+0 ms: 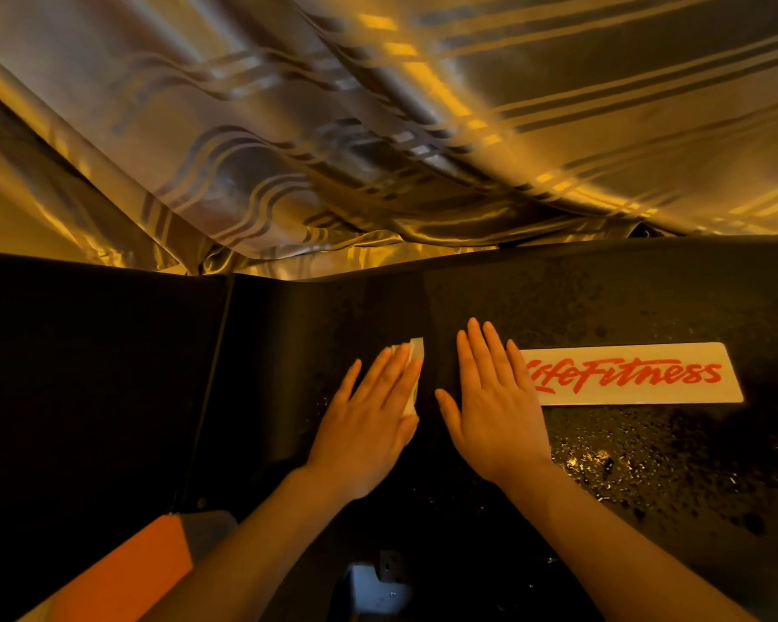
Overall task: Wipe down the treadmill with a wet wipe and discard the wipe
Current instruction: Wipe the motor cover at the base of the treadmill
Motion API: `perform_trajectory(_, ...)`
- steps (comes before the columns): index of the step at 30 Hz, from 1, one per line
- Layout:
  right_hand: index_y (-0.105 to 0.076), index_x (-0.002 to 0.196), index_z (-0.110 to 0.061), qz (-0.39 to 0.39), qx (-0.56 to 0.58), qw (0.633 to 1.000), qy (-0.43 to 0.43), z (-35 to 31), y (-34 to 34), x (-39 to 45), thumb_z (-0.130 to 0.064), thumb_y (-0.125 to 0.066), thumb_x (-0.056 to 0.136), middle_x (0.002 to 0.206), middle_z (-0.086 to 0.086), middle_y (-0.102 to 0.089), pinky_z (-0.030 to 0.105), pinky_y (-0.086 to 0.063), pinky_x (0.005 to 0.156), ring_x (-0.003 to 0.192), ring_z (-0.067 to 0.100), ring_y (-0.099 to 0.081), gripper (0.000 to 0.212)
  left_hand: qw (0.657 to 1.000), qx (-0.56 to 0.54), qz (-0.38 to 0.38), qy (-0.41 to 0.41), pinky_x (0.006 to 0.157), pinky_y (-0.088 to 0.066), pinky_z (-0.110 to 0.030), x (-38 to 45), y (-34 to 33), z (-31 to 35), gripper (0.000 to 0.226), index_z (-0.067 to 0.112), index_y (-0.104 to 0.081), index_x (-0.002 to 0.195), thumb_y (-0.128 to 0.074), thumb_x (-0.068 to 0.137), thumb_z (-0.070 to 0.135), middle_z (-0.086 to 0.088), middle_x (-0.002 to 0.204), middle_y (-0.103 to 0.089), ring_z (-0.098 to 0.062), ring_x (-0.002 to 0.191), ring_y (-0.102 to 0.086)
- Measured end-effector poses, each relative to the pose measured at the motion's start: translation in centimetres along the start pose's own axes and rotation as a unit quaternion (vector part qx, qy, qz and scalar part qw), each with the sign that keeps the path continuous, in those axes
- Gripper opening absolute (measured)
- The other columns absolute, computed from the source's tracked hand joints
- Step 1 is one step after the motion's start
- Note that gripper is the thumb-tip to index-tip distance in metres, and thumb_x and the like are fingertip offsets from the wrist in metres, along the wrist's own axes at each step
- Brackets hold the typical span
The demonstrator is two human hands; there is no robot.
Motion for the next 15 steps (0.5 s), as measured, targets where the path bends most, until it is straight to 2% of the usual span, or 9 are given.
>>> perform_trajectory(3,-0.032,0.151,-0.003,0.0,-0.004,1.0,-0.001,0.0,0.0,0.0,-0.053,-0.023,0.097,0.16,0.017,-0.025,0.046,-0.013,0.118,0.149,0.03,-0.019,0.074,0.999,-0.025,-0.006,0.031,0.123,-0.002,-0.042,2.9,1.0,-1.2,0.063,0.021,0.011,0.155,-0.013,0.102,0.044,-0.001,0.162,0.017,-0.017,0.149,0.014)
perform_trajectory(4,-0.031,0.152,-0.003,-0.002,-0.006,1.0,-0.001,0.0,0.0,0.0,-0.053,-0.023,0.097,0.16,0.016,-0.024,0.045,-0.012,0.118,0.15,0.029,-0.017,0.074,0.998,-0.033,-0.003,0.055,0.122,0.003,-0.042,4.4,1.6,-2.0,0.062,0.022,0.016,0.153,-0.014,0.103,0.042,0.0,0.161,0.022,-0.016,0.148,0.019)
perform_trajectory(6,-0.029,0.153,-0.004,-0.006,-0.007,1.0,-0.002,-0.1,-0.1,0.0,-0.054,-0.022,0.097,0.161,0.015,-0.021,0.045,-0.011,0.119,0.15,0.029,-0.015,0.074,0.995,-0.041,0.005,0.091,0.121,0.006,-0.041,7.1,3.0,-3.4,0.061,0.022,0.015,0.154,-0.017,0.105,0.039,0.001,0.162,0.02,-0.016,0.148,0.018)
perform_trajectory(9,-0.027,0.153,-0.005,-0.008,-0.005,1.0,-0.003,0.0,-0.1,0.0,-0.054,-0.022,0.098,0.162,0.015,-0.019,0.045,-0.01,0.12,0.151,0.028,-0.013,0.075,0.993,-0.055,0.005,0.103,0.122,0.005,-0.042,9.5,3.8,-4.3,0.06,0.021,0.013,0.155,-0.017,0.106,0.039,0.0,0.163,0.016,-0.016,0.15,0.014)
perform_trajectory(15,-0.031,0.152,-0.003,-0.001,0.002,1.0,0.0,0.0,0.0,-0.1,-0.053,-0.024,0.098,0.16,0.016,-0.024,0.045,-0.012,0.119,0.15,0.029,-0.017,0.074,0.993,-0.061,-0.003,0.104,0.123,0.004,-0.04,4.3,1.9,-2.1,0.064,0.021,0.02,0.153,-0.015,0.103,0.042,0.001,0.161,0.023,-0.014,0.147,0.021)
Point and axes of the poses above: each hand's wrist, its own x-axis towards the middle knuckle, its own y-axis out of the back of the hand, z = x × y, the point moved 5 cm from there along x, towards the middle knuckle
